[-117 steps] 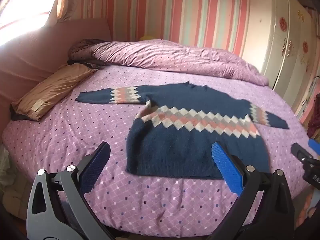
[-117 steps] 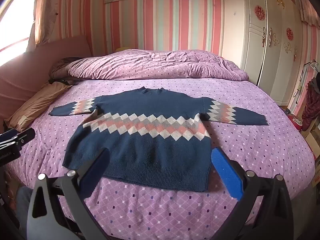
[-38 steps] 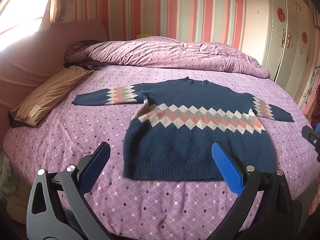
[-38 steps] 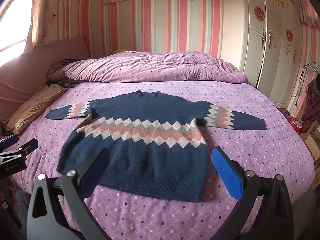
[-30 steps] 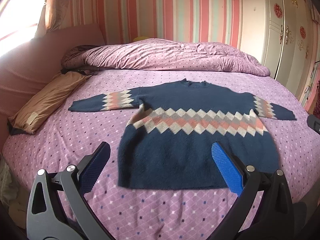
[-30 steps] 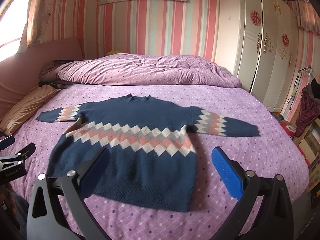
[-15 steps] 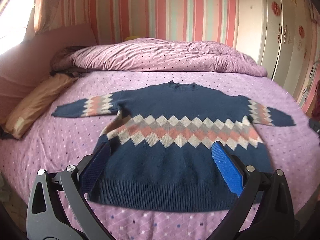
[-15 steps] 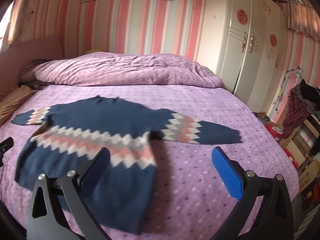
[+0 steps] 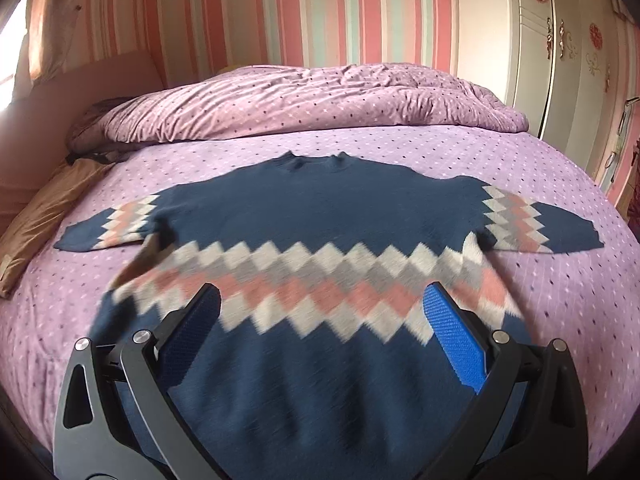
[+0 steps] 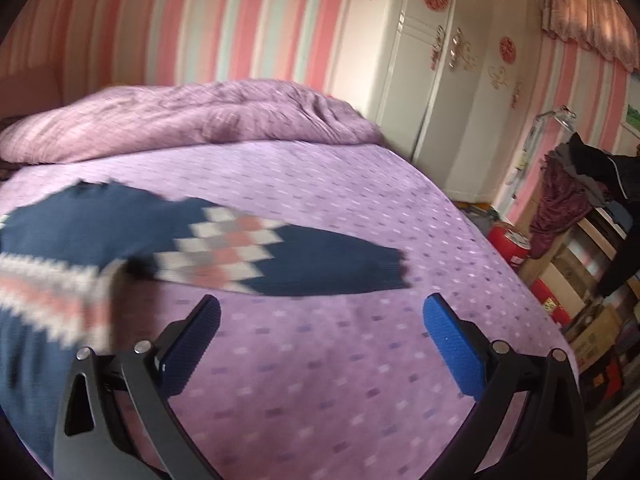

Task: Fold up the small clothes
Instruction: 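Move the right tool down to the sweater sleeve cuff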

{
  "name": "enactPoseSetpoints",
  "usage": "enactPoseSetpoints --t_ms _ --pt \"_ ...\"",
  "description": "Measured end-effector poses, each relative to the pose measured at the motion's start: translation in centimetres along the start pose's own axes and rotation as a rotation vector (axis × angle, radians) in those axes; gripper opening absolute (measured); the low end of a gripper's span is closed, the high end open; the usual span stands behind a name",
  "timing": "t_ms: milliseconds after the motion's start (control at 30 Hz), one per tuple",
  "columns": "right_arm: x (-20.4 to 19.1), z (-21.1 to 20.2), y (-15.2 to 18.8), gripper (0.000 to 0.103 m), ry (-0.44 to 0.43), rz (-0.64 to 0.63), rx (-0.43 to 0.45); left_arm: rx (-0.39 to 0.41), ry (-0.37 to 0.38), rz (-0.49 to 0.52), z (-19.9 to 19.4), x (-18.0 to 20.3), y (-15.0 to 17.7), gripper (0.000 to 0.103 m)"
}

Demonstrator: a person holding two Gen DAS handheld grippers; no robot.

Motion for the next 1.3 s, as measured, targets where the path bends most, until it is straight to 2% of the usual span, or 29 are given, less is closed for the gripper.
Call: enactPoseSetpoints --t_ms 100,133,200,267,467,500,633,733,800,867,1167,1200,1300 --pt "3.4 3.6 -0.7 0.102 -0.018 0.054 -0.048 -0.014 -0.01 0.017 2.5 2.2 -1.1 0.1" --pt "4.5 5.2 -0.9 0.102 -0.048 0.095 -0.075 -0.017 -0.014 0.024 3.1 2.7 -1.4 0.1" --pt "6.1 8.2 -0.7 0.102 -0.05 0.136 -0.144 -0.02 -0.018 0.048 4.7 4.0 -2.2 0.1" --pt "7.2 10.9 -0.7 0.101 -0.083 0.165 -0.187 -0.013 0.003 0.057 6.0 5.1 -3.1 0.1" --pt "9.0 17.9 -0.3 0.101 -0.094 0.214 -0.287 -0.018 0.023 0.078 9.4 7.5 -4.5 0.1" --pt "9.5 19.0 -0.3 0.101 -0.103 0.24 -0.305 -0.029 0.05 0.076 10.2 8.1 -4.6 0.1" --pt "10.1 21.8 0.1 0.101 -0.132 0.288 -0.355 -0.051 0.091 0.049 12.4 8.9 -4.8 0.1" --pt "9.9 23.3 0.8 0.1 -0.148 0.278 -0.39 -0.066 0.082 0.052 13.5 9.3 -4.3 0.1" --pt "10.1 24.1 1.1 0.093 -0.14 0.272 -0.409 -0.079 0.068 0.071 14.1 9.7 -3.9 0.1" --pt "10.1 24.9 1.6 0.081 -0.146 0.286 -0.436 -0.09 0.063 0.084 14.6 10.1 -3.7 0.1" --pt "9.7 26.3 3.1 0.082 -0.179 0.347 -0.506 -0.093 0.078 0.073 14.8 10.4 -3.5 0.1" --pt "9.6 26.3 3.2 0.08 -0.177 0.35 -0.506 -0.089 0.077 0.07 14.7 10.3 -3.7 0.1" --pt "10.2 26.4 3.4 0.038 -0.136 0.36 -0.501 -0.079 0.084 0.062 14.3 10.2 -4.1 0.1"
Point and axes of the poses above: each gripper's, at about its wrist camera, not at the fingertips, and z roughly the way its jaws point, x to its right, y to its underside, the point moved 9 cm from there along z, roughly the way its jaws point, and after that the axes turned 7 degrees about z, right-handed, at the moved point
